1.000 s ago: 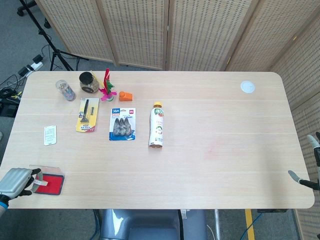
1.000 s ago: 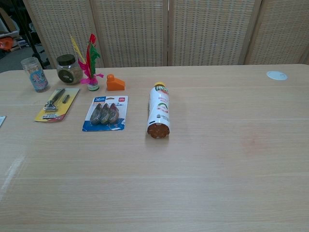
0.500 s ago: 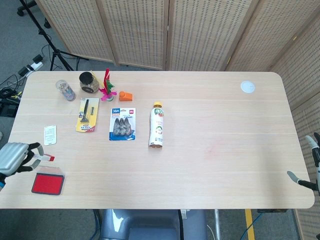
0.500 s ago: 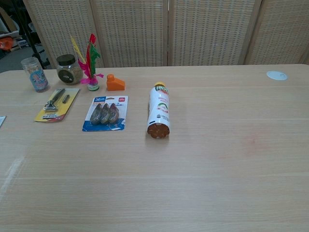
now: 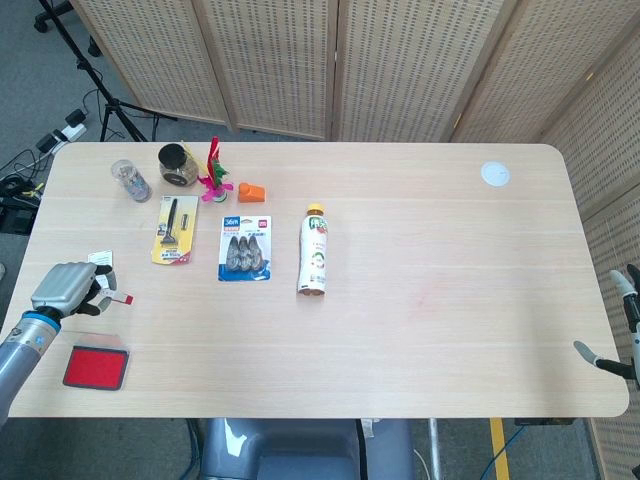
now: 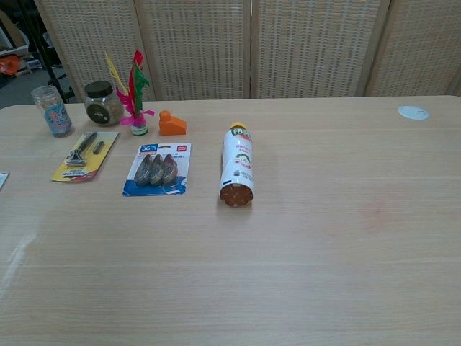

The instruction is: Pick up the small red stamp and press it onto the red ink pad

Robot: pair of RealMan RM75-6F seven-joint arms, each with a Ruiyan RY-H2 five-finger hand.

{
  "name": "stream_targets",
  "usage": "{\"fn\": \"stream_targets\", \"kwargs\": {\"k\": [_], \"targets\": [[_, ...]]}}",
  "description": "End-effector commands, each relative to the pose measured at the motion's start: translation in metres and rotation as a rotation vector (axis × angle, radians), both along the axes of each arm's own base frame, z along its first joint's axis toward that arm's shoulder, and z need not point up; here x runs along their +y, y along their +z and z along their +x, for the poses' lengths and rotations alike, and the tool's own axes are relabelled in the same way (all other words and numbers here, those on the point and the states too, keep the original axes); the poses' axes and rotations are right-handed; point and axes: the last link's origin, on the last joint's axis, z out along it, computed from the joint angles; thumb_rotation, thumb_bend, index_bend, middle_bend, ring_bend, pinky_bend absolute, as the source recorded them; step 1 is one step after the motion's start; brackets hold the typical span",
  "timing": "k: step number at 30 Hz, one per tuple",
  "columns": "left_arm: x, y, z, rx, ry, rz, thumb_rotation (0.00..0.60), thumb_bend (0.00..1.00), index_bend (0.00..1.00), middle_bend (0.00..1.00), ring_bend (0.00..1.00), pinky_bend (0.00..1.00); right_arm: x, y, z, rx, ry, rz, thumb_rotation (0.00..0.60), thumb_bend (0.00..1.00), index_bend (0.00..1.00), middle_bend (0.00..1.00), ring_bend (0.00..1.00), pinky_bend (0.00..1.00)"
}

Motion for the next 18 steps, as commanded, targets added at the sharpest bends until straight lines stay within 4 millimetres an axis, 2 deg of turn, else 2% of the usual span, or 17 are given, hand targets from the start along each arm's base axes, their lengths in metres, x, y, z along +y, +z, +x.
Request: {"fn": "stream_targets", "kwargs": {"k": [1,9,18], "targets": [[0.004,-0.006,-0.007,0.021,0.026,0.0,0.6,0.42,0.63,1.0,0.96,0.96,0.0,0.0,0.0,-0.001,0.002,0.001,0.6,0.0,0.0,0.0,0.0,0.0],[0.012,-0.023,-0.023,0.046,0.085,-0.021,0.6,0.42,0.63,1.0,0.96,0.96,0.0,-0.001,0.0,0.004,0.001,0.007,0.6,0.0,0.0,0.0,0.0,0.0],[0.019,-0.038,-0.023,0.057,0.084,-0.019,0.6,0.42,0.63,1.0,0.96,0.96,-0.001,-0.001,-0.001,0.0,-0.006,0.007,0.6,0.0,0.0,0.0,0.0,0.0]]}}
